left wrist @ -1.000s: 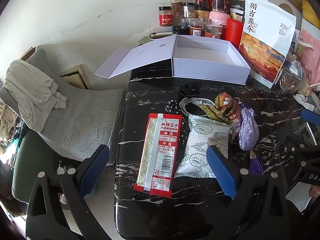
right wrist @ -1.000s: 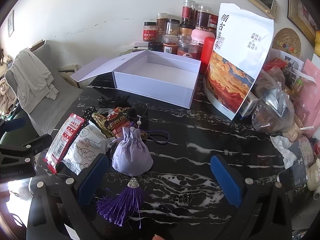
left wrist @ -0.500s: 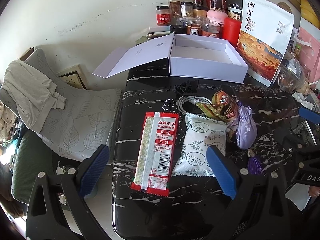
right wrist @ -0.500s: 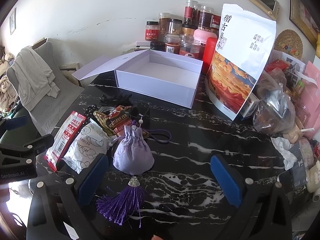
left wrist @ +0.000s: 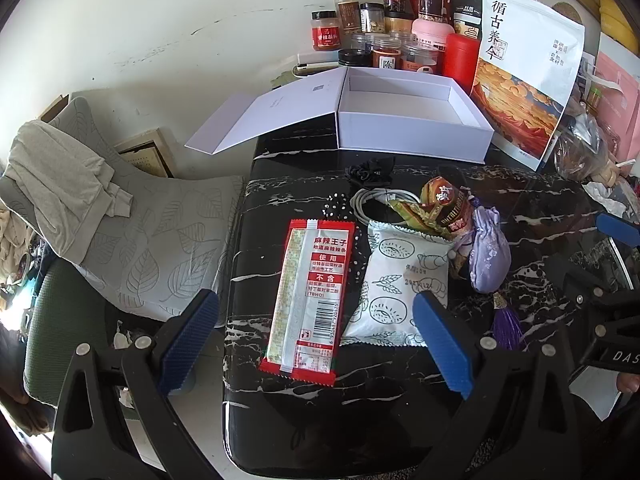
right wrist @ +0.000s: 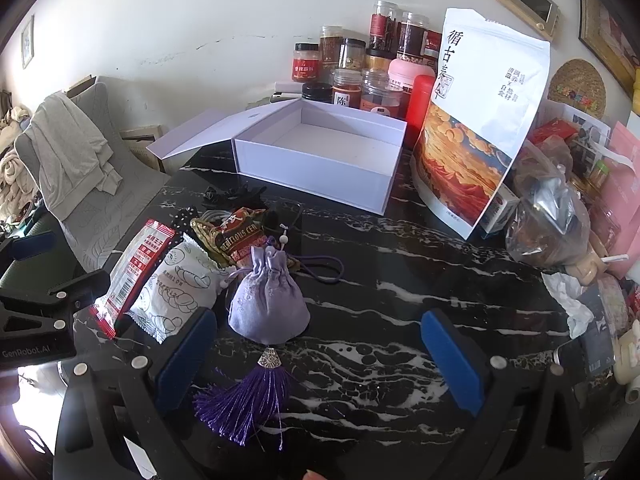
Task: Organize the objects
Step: 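Move left gripper to red-white spicy-strip packet while right gripper approaches lavender tasseled pouch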
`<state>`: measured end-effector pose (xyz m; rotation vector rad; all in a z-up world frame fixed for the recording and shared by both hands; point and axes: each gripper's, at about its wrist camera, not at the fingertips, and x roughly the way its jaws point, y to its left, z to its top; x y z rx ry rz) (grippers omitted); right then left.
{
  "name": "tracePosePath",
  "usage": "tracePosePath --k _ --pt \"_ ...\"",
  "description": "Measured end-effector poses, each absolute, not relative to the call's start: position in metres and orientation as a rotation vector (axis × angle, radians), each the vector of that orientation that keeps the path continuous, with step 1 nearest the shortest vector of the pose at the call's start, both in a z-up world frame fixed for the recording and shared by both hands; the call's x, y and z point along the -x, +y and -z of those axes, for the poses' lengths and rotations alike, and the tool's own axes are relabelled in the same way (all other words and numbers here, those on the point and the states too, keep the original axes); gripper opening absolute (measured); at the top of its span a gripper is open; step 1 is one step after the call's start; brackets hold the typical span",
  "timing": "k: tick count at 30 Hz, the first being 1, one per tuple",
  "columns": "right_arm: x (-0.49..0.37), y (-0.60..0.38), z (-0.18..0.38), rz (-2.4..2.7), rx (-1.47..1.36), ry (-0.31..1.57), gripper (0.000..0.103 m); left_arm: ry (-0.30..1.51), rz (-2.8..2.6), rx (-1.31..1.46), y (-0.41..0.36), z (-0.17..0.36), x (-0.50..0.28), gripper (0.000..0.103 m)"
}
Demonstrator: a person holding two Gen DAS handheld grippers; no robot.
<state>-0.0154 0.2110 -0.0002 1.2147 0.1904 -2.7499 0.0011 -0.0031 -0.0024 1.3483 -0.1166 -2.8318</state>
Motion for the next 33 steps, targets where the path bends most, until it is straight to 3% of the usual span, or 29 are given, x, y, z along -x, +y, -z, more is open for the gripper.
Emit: tracePosePath --k 28,33 --pt "-0.021 0.223 -0.01 2.754 -1.126 0.184 0.102 -0.122 2.843 -1.317 0.012 -0.012 -0.038 0.098" --pt "-0.027 0.223 -0.005 2.728 -1.131 0.185 0.097 -0.108 2.836 -1.326 0.014 -0.009 -0.047 0.097"
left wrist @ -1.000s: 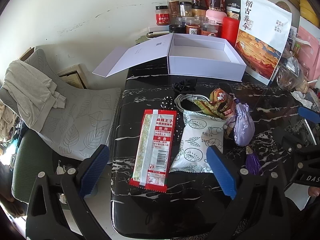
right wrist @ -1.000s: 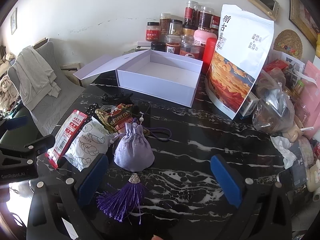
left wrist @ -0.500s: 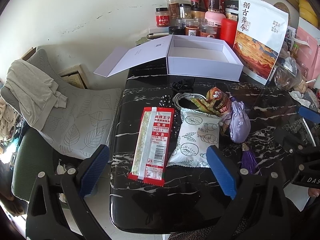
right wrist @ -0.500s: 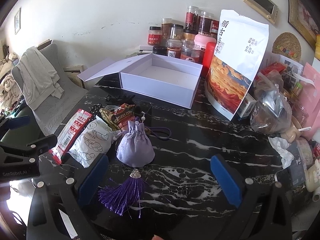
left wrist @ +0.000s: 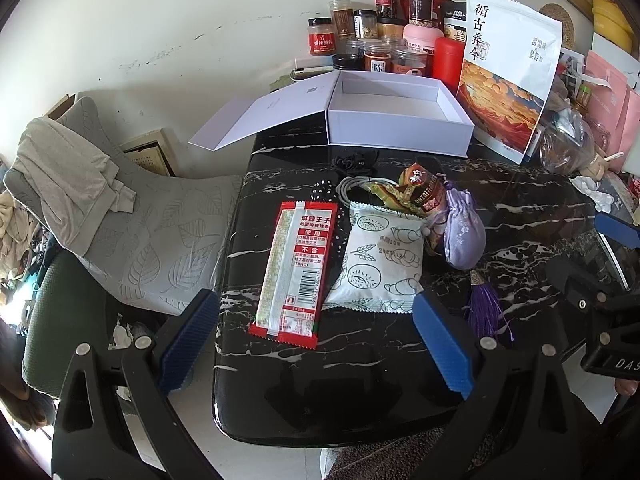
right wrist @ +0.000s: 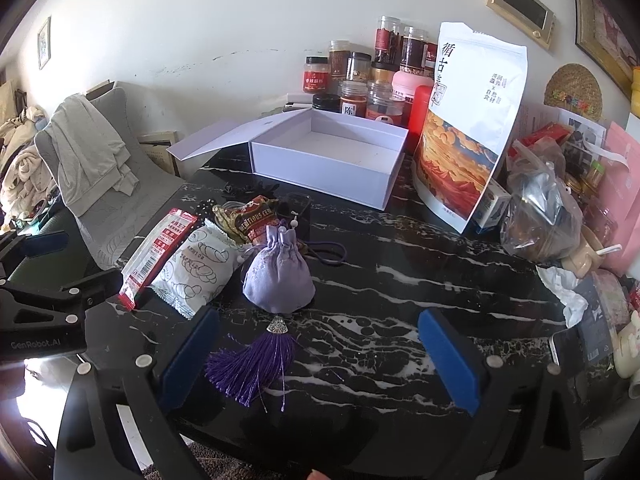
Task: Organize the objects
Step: 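Move left gripper to red-white spicy-strip packet while right gripper approaches lavender tasseled pouch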
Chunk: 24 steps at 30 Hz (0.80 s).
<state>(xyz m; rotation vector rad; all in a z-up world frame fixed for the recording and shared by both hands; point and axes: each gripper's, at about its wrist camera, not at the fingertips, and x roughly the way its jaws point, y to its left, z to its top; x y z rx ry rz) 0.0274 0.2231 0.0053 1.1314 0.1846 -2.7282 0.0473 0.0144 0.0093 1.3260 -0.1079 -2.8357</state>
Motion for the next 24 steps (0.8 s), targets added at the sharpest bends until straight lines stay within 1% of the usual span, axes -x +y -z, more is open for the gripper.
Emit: tracePosePath --k 3,14,18,19,21,23,24 --pt "-0.029 0.222 -0.001 2.703 -1.139 0.186 0.095 -0.097 2.842 -1.337 0.015 -0.006 -0.052 0.097" --pt "-0.018 0.218 0.02 2.614 -1.19 0.16 0.095 -0.007 2.833 -1.409 0.007 0.018 -0.048 0.097" --pt "-0.008 0.217 0.03 2.574 -1.202 0.132 0.094 -0.044 2.843 -1.414 0.005 0.027 -0.04 0.097" --pt "-0.006 0.217 0.032 2.569 -1.206 0.129 0.094 -0.038 2.845 -1.426 0.004 0.029 -0.037 0.097" --pt "0.001 0.218 0.036 2.56 -1.222 0.12 0.089 -0.017 2.841 -1.444 0.0 0.033 -0.03 0.097" --pt "0.009 0.218 0.04 2.553 -1.245 0.117 0.088 -0.003 2.832 -1.449 -0.005 0.036 -0.023 0.097" --pt "0.013 0.218 0.043 2.545 -1.256 0.112 0.085 0.007 2.828 -1.451 -0.007 0.038 -0.019 0.097"
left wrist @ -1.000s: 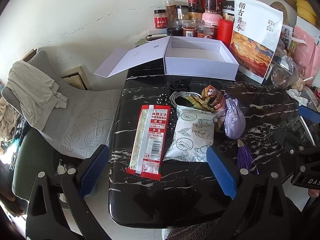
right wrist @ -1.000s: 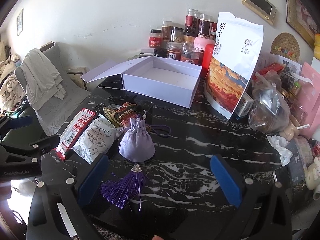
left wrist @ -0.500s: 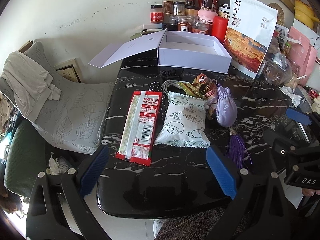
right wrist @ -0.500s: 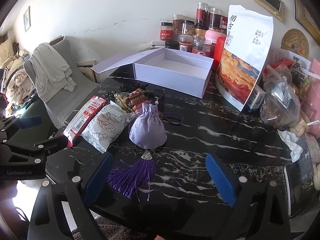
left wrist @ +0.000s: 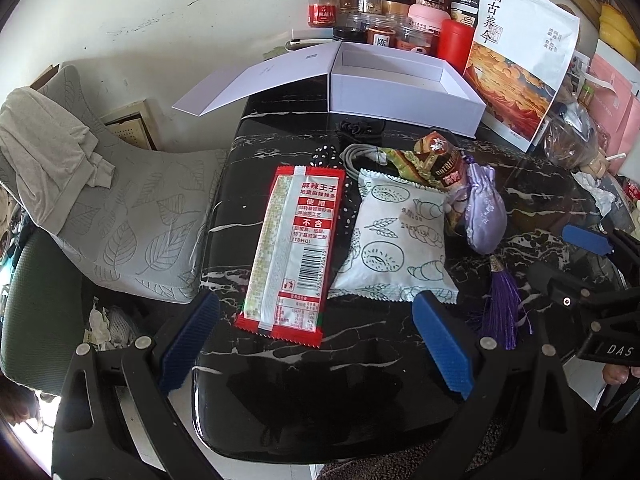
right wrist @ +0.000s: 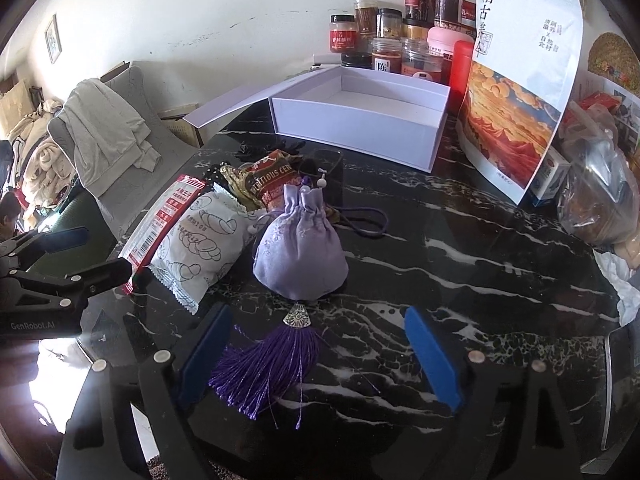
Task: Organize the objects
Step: 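Move left gripper to red-white spicy-strip packet while right gripper approaches lavender tasseled pouch, then close left gripper on the red-white packet while right gripper closes on the lavender pouch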
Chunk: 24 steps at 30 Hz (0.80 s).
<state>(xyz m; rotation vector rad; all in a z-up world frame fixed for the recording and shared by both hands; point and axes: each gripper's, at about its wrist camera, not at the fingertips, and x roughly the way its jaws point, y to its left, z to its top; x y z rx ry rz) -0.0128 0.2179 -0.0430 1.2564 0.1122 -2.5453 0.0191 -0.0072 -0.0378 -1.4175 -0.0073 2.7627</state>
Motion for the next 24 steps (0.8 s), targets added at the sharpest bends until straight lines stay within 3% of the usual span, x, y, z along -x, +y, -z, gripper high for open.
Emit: tracePosePath --k 14,19,21,24 --pt "0.064 0.211 0.06 2.467 -1.278 0.078 0.081 -0.103 -2.729 1.511 -0.039 0.065 0.044 0.092" --pt "0.077 0.207 0.068 2.405 -1.304 0.054 0.069 -0.115 -2.681 1.551 -0.042 0.08 0.061 0.091" --pt "0.08 0.205 0.072 2.377 -1.314 0.05 0.06 -0.107 -2.672 1.566 -0.042 0.085 0.067 0.087" --pt "0.083 0.205 0.074 2.366 -1.315 0.046 0.057 -0.072 -2.672 1.58 -0.04 0.092 0.074 0.081"
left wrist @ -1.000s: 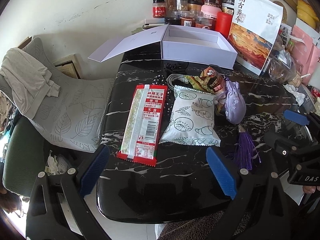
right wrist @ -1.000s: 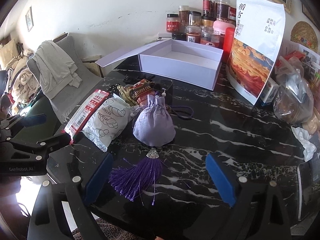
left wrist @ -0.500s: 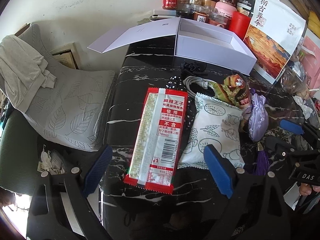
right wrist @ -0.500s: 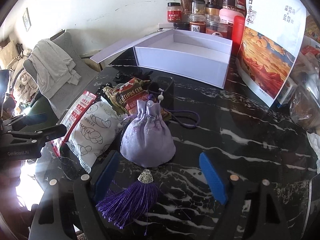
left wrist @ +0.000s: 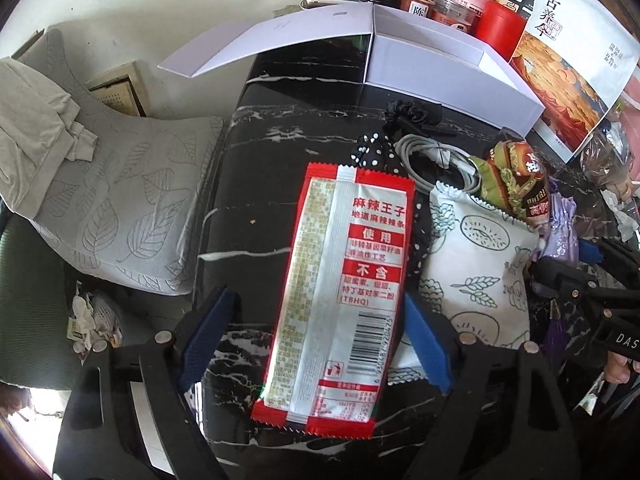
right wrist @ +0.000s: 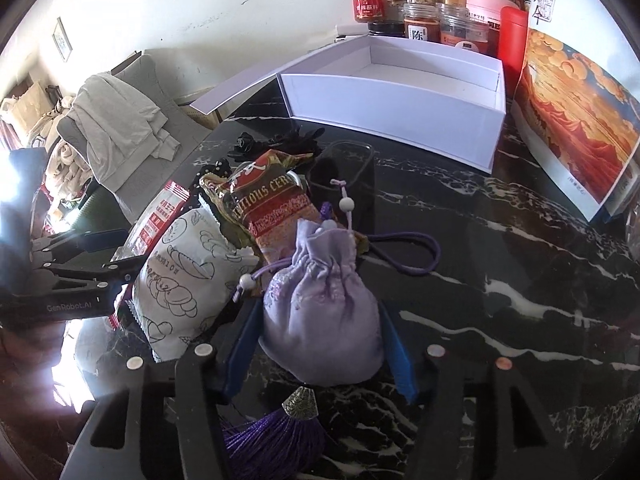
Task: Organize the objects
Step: 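Close left gripper on the red-white packet while right gripper closes on the lavender pouch, then lift the red-white packet with left gripper while right gripper carries the pouch toward the white box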
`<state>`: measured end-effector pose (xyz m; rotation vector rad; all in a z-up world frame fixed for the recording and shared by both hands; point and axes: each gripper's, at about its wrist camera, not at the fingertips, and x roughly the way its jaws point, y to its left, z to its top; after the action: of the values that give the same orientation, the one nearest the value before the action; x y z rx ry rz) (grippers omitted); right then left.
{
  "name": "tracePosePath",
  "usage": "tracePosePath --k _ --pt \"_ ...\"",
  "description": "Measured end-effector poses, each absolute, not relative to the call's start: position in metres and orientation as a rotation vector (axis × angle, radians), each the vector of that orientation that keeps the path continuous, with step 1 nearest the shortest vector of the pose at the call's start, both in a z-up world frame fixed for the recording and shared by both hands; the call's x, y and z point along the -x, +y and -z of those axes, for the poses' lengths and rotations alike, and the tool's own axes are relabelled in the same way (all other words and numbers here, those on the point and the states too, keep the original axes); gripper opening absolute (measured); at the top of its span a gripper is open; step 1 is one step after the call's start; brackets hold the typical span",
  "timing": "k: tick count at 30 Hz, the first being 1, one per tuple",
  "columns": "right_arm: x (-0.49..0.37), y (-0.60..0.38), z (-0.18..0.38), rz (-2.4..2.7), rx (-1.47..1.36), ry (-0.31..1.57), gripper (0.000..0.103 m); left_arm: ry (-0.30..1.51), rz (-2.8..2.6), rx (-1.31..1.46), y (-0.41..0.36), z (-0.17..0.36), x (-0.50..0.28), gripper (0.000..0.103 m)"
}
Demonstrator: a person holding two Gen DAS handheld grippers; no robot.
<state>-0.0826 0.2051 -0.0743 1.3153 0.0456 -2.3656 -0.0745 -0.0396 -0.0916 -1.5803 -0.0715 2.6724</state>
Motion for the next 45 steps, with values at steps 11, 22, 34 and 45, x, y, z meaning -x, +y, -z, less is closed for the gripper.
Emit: tracePosePath --k 11,22,34,45 --pt "0.08 0.212 0.071 2.365 -1.299 0.046 0.051 0.013 -2.671 1.544 -0.027 0.092 0.08 0.046" --pt "0.058 0.225 0.052 2.402 -1.222 0.041 0.05 -0.034 -2.694 1.499 -0.021 0.068 0.05 0.045" --pt "0.032 0.246 0.029 2.448 -1.129 0.056 0.05 -0.01 -2.709 1.421 0.007 0.033 0.025 0.045" --pt "0.022 0.263 0.004 2.495 -1.049 0.111 0.05 0.014 -2.689 1.379 0.043 0.013 0.023 0.045"
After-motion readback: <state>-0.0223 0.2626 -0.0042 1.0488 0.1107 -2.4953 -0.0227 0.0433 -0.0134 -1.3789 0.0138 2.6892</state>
